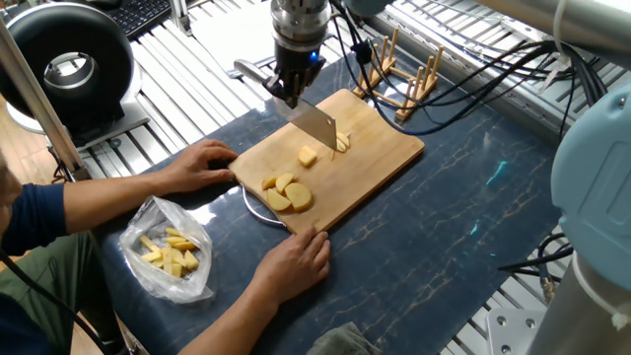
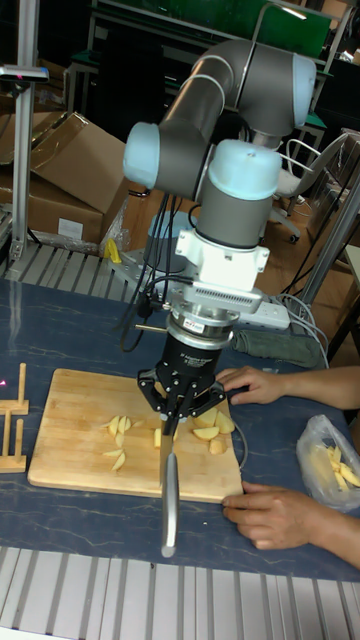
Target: Chop the potatoes
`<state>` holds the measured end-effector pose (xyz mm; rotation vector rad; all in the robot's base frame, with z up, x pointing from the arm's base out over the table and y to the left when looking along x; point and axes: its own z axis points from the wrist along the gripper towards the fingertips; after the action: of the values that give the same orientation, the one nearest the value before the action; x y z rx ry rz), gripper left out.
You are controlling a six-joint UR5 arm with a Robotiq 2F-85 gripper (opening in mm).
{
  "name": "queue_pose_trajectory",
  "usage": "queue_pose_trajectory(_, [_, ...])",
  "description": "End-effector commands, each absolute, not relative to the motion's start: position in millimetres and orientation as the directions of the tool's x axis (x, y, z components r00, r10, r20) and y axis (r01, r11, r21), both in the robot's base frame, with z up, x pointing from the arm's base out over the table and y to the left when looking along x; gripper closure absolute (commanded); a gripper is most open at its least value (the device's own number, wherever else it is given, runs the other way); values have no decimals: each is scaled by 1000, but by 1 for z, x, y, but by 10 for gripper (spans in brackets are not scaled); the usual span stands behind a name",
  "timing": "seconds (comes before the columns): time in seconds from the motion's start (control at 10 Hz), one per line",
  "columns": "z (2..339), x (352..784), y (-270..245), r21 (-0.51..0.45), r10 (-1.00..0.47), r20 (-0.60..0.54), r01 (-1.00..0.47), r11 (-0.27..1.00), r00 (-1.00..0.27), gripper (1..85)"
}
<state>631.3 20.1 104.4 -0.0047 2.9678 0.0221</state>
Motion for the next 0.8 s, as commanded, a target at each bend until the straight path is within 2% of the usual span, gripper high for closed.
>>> queue_pose_trajectory(0.0, [97, 633, 21, 44, 29, -207, 20, 999, -978, 847])
queue_pose_trajectory(0.7, [92, 618, 15, 41, 1, -232, -9, 999, -973, 847])
